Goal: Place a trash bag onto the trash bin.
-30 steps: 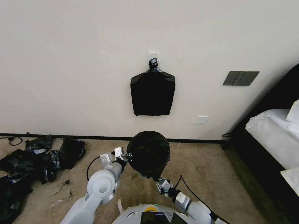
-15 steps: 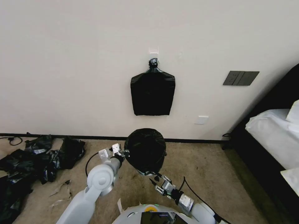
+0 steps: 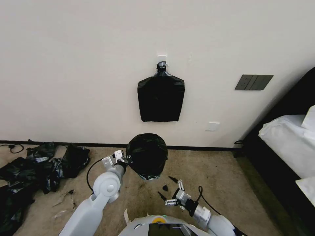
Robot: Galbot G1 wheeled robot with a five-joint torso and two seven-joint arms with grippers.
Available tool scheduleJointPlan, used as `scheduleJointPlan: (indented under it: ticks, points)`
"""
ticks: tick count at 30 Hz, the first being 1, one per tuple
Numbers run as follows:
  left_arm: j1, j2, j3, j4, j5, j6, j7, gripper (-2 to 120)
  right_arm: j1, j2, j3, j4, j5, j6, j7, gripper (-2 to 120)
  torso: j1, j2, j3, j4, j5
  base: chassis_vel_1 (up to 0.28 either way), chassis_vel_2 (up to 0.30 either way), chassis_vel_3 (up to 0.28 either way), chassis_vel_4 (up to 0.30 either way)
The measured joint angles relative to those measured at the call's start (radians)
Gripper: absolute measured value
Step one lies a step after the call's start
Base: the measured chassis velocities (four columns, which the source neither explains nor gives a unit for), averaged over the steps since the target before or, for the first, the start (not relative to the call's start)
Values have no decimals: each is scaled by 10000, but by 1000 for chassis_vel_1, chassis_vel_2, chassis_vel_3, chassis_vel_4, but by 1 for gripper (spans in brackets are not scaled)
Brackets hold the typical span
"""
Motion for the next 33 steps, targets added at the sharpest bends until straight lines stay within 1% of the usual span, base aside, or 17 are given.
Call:
scheduleJointPlan:
  ticks: [2,3,5,8,9,10,11,12,13,15,17,19,21,24,28,29,33]
  points:
    - [139,-50,215,46,509,-137,196,1,-364,-264,249,1188,1081,-801,459,96,-1,0,0,-2,-1,0,0,0,0]
    - [139,-50,215,46,509,-137,196,1,-364,-264,249,1188,1081,-801,459,96,-1,0,0,-2,-1,0,0,0,0]
    - [289,-139,568,49,1278,-329,475,1,-466,-480,362,2320,2247,-2021,1200,86,-1,0,0,-1,-2,0,0,0,0]
    - [406,-253,989,16,2097,-436,658,1,-189,-544,299,3265,3638,-3679,2177,76,0,0,0,-2,0,0,0,0,0]
    - [406,-253,989,16,2097,-436,658,1,-189,-544,299,3265,3638,-3679,2177,76,0,0,0,-2,0,0,0,0,0]
    - [485,-291,1260,-31,2674,-478,791,1,220,-474,246,3903,5207,-5293,3034,69,-1,0,0,0,1,0,0,0,0]
    - [532,-305,1417,-62,2987,-494,829,1,467,-431,226,4141,5901,-6060,3436,64,0,0,0,-1,0,0,0,0,0]
    - [565,-312,1542,-82,3202,-512,844,1,734,-404,196,4281,6350,-6657,3753,61,0,0,0,-1,0,0,0,0,0]
    - [565,-312,1542,-82,3202,-512,844,1,734,-404,196,4281,6350,-6657,3753,61,0,0,0,-1,0,0,0,0,0]
    - [619,-327,1924,-108,3700,-596,858,1,1476,-392,12,4344,6878,-7657,4273,51,0,0,0,0,2,0,0,0,0]
    - [619,-346,2051,-102,3863,-644,857,1,1748,-391,-91,4336,6996,-7970,4437,47,0,0,1,-1,1,0,0,0,0]
    - [593,-421,2293,-44,4285,-716,836,1,2487,-348,-505,4169,7253,-8559,4949,39,0,0,0,-3,-1,0,0,0,0]
    - [541,-539,2565,18,4833,-733,723,1,3867,-122,-1316,3596,7925,-9601,6010,28,0,0,0,0,2,0,0,0,0]
    - [530,-580,2746,17,5066,-723,672,1,4965,147,-2016,2953,8541,-10080,6976,19,0,0,1,2,0,0,0,0,0]
    - [540,-637,2843,18,5243,-643,575,1,5827,471,-2772,2262,8777,-10185,7731,7,0,0,1,2,0,0,0,0,0]
    - [545,-681,2861,32,5283,-574,507,1,6220,680,-3241,1863,8633,-10187,7997,0,0,0,1,2,0,0,0,0,0]
    - [547,-717,2898,47,5286,-480,418,1,6797,1150,-4087,942,7998,-10167,8690,0,0,0,1,0,0,0,0,0,0]
